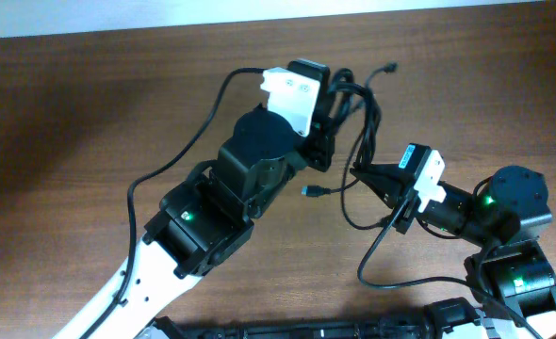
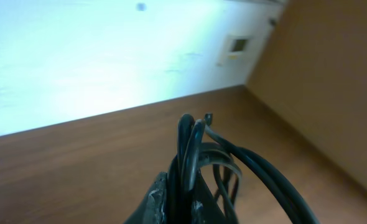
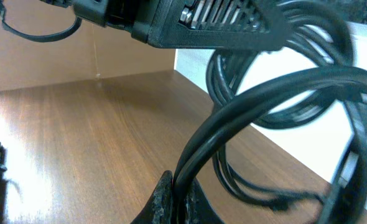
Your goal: Untangle cables
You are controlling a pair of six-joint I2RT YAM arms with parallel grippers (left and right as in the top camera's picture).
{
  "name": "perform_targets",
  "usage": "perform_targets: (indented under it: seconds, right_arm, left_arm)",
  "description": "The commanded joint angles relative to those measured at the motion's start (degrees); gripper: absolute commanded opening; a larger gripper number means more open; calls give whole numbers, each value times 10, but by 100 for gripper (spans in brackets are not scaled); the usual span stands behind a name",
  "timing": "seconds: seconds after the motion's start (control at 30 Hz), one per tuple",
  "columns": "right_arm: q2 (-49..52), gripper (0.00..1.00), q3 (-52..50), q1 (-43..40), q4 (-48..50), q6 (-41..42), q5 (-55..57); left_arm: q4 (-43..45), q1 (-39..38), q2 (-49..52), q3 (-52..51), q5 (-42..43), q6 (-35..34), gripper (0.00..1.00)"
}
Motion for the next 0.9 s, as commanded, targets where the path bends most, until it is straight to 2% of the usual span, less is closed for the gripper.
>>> perform_targets:
  seconds: [0.0,0.37,0.43,0.53,0.63,0.87]
  right_arm:
    - [-4,4,1,3,-2,-2,-15]
    - [-4,4,1,3,-3,-2,-3]
    - [-4,4,1,3,-7,11,36]
    - [-4,4,1,3,-9,81,145]
    - [-4,4,1,3,-18,152,270]
    - [-4,5,1,3,-38,191,387]
  left_arm:
    - [1,3,-3,9,-119,-17,0]
    - [-15,3,-3,9,-200,-16,0]
    - [-17,3,-3,9,-199,-16,0]
    - [-21,3,-3,9,-195,-16,0]
    - [-27,3,-3,9,-145,11,0]
    - [-27,3,-3,9,36,115,0]
